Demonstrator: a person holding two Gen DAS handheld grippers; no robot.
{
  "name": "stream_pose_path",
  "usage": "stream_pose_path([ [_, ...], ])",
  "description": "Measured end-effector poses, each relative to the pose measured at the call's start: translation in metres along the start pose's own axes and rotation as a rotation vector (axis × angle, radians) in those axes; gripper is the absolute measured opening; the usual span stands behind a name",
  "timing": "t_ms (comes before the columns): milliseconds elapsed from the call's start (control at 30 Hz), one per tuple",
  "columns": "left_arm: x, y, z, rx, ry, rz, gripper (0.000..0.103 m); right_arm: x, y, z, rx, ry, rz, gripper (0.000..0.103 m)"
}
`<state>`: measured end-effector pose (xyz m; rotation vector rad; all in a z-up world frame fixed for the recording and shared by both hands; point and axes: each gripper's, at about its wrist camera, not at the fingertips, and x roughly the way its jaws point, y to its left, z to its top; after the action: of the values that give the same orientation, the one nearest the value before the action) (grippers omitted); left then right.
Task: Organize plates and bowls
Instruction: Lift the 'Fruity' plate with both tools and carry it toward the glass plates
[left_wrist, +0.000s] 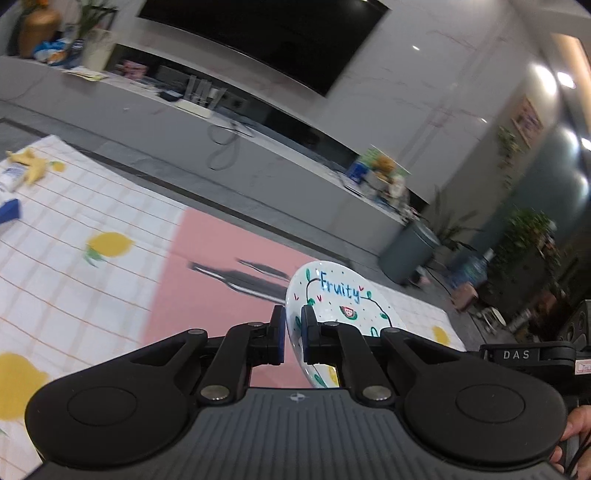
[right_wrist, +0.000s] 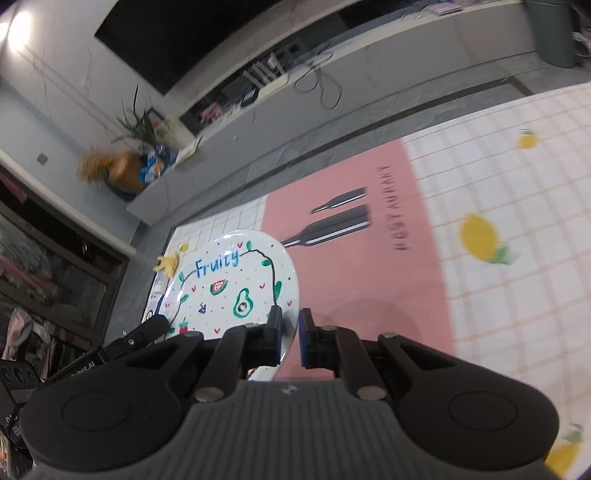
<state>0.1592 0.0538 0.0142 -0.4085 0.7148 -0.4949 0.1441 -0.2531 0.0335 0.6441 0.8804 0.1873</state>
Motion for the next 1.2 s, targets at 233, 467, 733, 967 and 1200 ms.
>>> stream_pose_path([
  [233,-0.001,-0.057,-0.045,0.069,0.027,-0.051,0.008,-0.067,-0.058,-0.025,0.048,-0.072,0.014,0.007],
  [467,0.009,-0.072,-0.092,0.054,0.085,-0.014,0.009,-0.093,-0.106,-0.059,0.077,-0.088,0.033,0.007],
  [733,0.022,-0.074,-0.123,0.085,0.138,0.068,0.009,-0.072,-0.142,-0.088,0.107,-0.045,0.023,0.007],
  [967,0.038,-0.070,-0.143,0.096,0.173,0.113,0.009,-0.051,-0.147,-0.094,0.060,-0.010,-0.049,0.007],
  [1200,0.051,-0.068,-0.151,0.100,0.186,0.141,0.010,-0.040,-0.145,-0.096,0.018,-0.016,-0.120,0.007],
])
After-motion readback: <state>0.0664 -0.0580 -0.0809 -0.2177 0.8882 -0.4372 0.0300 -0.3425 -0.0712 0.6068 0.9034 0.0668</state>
